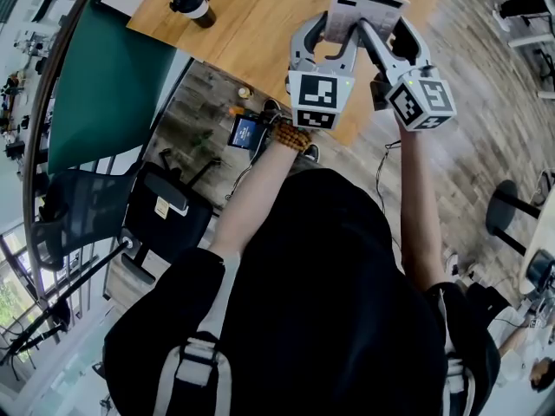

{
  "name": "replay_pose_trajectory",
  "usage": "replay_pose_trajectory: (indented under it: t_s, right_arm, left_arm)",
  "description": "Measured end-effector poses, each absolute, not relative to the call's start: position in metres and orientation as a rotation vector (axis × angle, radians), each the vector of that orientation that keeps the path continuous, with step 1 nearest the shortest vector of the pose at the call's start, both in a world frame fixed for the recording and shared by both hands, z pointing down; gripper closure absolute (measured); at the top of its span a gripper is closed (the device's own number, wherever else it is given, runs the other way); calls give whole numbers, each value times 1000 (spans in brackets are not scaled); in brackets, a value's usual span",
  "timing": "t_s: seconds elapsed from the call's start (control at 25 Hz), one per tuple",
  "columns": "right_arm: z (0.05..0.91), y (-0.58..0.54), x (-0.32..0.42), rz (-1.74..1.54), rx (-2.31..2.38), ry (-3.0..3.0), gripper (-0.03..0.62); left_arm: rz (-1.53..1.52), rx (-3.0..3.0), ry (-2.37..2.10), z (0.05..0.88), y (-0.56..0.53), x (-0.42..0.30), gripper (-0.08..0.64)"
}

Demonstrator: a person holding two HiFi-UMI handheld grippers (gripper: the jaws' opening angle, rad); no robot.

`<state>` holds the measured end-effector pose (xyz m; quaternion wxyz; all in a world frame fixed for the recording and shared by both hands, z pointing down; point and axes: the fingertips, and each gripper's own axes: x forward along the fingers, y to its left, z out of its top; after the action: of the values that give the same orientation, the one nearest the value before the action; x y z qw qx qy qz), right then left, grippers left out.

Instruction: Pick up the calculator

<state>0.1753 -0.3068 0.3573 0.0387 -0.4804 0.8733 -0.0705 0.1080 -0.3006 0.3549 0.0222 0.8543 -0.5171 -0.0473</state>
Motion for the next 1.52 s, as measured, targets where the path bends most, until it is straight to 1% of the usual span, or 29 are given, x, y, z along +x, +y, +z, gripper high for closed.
replay_pose_trajectory:
  t_s: [0.24,0.44,0.8,1.4,1.52]
  right_arm:
    - [353,-296,175,-149,-1501,2669,285]
    - [358,-290,170,-145,-1494,2674,302]
    - [375,-284,159,-132,-1447,2730,307]
    - [411,-268,155,-130,-1505,2807,316]
    - [414,-265,157,-114,-1518,2814,319]
  left_arm:
    - [-182,2688,-1584,352,-292,107,347]
    - [-180,2715,-1593,353,-285,101,348]
    - [-111,2729,-1631,369,-277,91,348]
    - [6,2756,-1632,395,-265,86,348]
    - [-10,2765,-1608,399,-262,88,348]
